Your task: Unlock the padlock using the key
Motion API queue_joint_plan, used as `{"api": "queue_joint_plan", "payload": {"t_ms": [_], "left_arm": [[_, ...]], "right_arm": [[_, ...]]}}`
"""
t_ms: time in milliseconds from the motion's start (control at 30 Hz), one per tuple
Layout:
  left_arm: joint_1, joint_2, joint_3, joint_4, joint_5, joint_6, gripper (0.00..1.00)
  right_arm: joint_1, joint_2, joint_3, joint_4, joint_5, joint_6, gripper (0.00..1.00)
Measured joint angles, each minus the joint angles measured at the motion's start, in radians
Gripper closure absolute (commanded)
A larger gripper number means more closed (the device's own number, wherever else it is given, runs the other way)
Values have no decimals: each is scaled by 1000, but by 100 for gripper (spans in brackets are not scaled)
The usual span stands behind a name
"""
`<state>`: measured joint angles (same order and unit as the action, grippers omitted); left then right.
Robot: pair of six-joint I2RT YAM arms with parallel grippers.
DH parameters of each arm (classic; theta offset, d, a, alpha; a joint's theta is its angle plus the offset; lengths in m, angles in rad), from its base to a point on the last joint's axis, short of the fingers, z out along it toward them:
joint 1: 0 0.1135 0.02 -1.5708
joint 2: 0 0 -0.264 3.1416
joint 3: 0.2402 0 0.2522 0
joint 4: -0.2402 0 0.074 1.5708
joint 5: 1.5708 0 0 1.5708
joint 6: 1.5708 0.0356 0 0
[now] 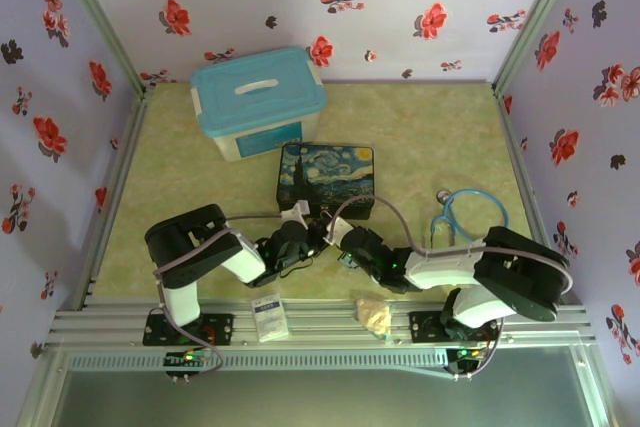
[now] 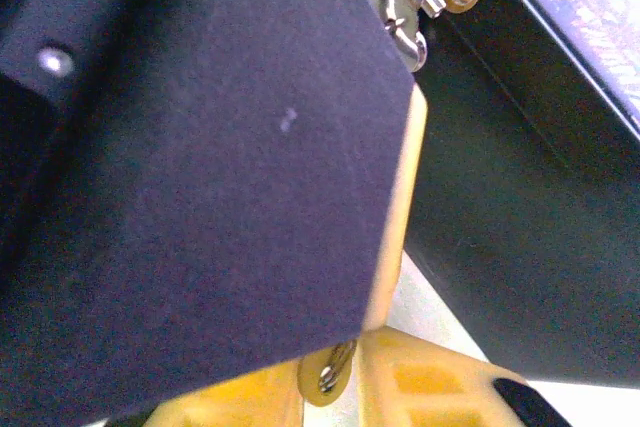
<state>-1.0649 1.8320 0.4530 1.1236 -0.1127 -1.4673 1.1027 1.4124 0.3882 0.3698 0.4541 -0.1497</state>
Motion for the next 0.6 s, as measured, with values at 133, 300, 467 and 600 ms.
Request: {"api": "queue_joint_plan", "payload": {"t_ms": [133,300,467,600], "left_arm": [[0,8,0,13,-15,-4,100],[0,21,0,27,-30,-9,100],[0,22,-6,26,-47,-16,100],[0,22,-8,27,-51,-16,100]], "right_arm": [[2,19,0,28,10,3,92],[-4,46,0,59,12,45,97],[-66,47,-16,107,-116,139,99],[-125,36,-52,174,-241,212,100]]}}
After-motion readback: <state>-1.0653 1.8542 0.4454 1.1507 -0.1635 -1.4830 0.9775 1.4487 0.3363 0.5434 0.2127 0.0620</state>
